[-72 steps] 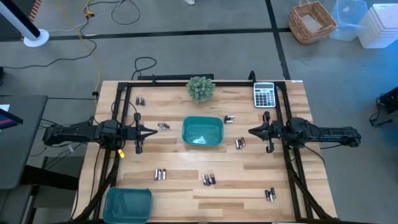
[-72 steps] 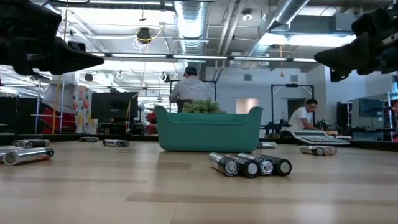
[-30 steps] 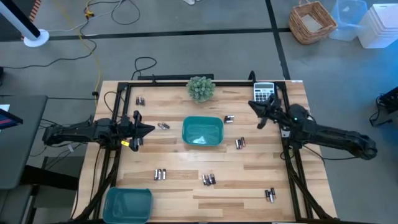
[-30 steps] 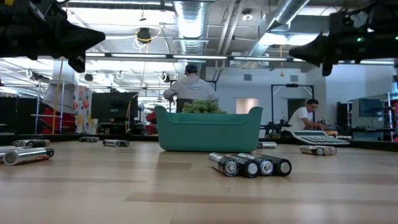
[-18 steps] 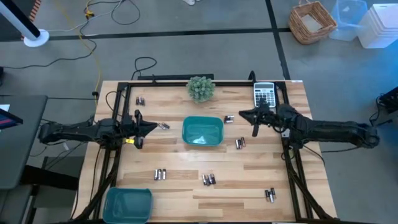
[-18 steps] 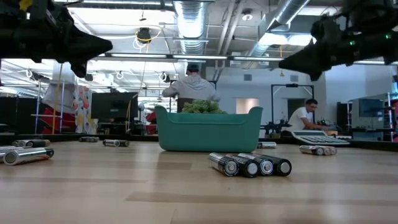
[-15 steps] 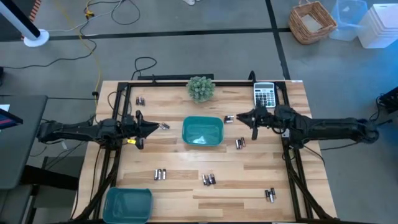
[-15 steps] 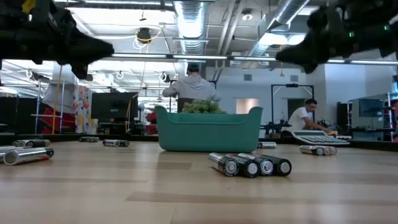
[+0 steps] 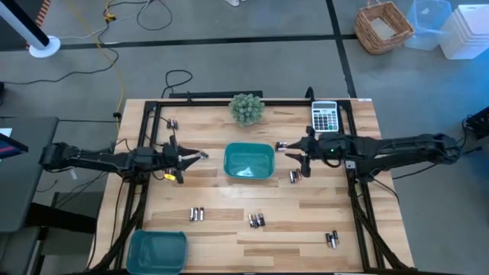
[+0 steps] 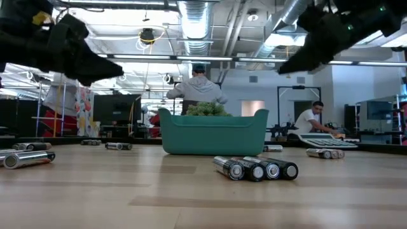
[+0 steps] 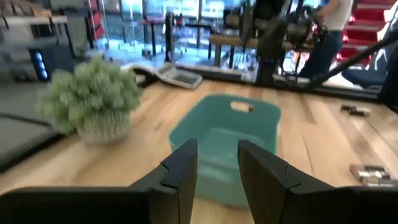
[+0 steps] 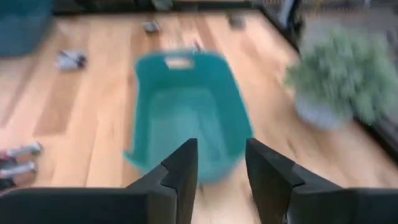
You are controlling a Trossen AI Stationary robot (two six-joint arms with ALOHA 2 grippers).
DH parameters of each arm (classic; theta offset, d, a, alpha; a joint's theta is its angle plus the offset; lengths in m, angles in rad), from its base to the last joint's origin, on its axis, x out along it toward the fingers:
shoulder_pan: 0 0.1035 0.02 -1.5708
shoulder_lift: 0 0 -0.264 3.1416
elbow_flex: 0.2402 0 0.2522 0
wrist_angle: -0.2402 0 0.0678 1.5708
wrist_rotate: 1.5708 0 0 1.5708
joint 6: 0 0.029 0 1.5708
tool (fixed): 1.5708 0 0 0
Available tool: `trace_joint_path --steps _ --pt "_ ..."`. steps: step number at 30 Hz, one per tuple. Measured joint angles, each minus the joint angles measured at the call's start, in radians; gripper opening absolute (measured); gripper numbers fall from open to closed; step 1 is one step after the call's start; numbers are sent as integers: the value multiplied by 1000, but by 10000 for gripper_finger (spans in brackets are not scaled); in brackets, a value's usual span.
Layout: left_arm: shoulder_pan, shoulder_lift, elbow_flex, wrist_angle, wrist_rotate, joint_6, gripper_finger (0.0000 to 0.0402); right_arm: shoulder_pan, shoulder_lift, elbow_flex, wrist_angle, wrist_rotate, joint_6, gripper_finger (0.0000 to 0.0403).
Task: Sort batteries
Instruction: Put the black battery into the green bin
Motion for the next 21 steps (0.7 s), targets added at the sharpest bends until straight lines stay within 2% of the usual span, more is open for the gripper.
trace_joint_path --steps 4,9,14,21 --pt "9 10 4 43 0 42 112 13 0 -1 -192 62 157 159" --pt "28 10 4 45 0 32 112 96 -8 -1 -355 167 367 159" --pt "43 9 6 47 0 33 112 193 12 -41 -362 234 550 159" --pt "57 9 7 50 0 33 112 313 51 -135 -340 400 789 167"
